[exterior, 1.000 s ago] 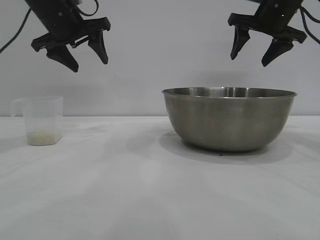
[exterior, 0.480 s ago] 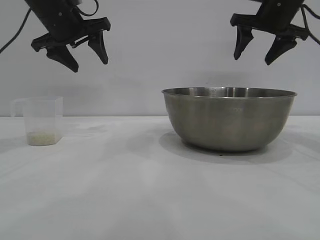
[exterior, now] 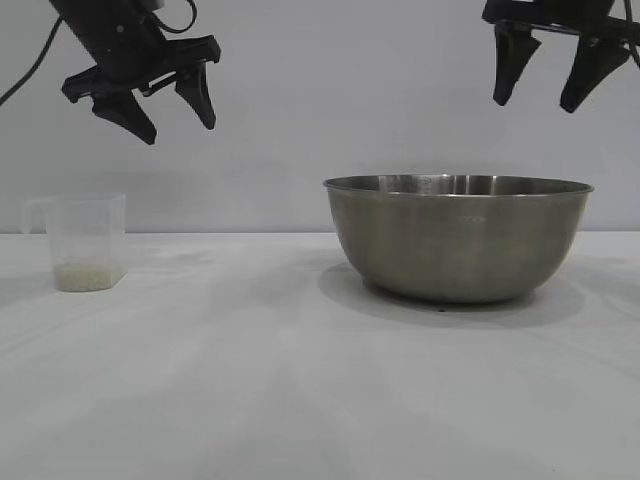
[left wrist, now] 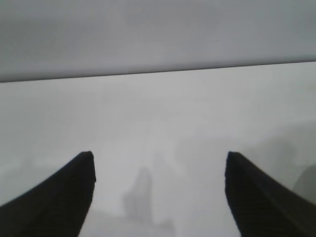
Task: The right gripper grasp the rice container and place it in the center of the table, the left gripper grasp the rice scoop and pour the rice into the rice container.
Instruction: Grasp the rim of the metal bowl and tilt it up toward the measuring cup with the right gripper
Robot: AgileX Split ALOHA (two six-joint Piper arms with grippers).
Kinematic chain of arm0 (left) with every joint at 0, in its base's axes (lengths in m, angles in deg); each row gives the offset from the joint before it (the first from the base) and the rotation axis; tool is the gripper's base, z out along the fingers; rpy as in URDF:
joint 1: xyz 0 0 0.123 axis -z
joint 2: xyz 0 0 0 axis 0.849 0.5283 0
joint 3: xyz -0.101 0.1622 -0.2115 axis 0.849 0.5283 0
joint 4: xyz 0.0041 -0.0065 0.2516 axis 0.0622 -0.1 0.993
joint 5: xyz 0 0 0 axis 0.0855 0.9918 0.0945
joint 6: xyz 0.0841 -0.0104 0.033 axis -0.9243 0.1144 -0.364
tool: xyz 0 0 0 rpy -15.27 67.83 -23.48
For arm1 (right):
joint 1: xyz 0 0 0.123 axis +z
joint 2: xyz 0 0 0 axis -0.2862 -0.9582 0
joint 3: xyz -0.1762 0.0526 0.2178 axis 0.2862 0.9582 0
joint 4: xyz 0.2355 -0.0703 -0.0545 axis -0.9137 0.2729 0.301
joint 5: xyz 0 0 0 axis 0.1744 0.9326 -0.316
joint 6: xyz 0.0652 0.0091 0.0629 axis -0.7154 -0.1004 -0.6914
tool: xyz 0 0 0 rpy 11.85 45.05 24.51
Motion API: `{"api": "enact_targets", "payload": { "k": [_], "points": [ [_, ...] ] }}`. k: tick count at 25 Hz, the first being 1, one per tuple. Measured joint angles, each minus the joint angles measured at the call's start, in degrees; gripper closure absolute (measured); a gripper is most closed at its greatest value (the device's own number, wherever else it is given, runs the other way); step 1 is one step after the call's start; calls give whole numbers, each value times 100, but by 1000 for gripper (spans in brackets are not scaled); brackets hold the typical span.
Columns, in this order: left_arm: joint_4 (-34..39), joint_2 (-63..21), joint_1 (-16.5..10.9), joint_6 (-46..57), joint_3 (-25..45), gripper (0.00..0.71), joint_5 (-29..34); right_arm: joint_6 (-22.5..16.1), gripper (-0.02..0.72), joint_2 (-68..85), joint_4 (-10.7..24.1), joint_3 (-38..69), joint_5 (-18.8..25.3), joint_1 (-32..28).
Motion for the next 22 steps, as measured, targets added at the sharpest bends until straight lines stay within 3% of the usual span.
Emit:
{"api": "enact_targets", "payload": {
  "k": [9,22],
  "points": [
    [0,0,0,0,0,218,0,-291,159,-140,-159,0,12,0],
    [0,0,0,0,0,218,0,-396,159,-867,-199,0,-6,0]
  ]
}}
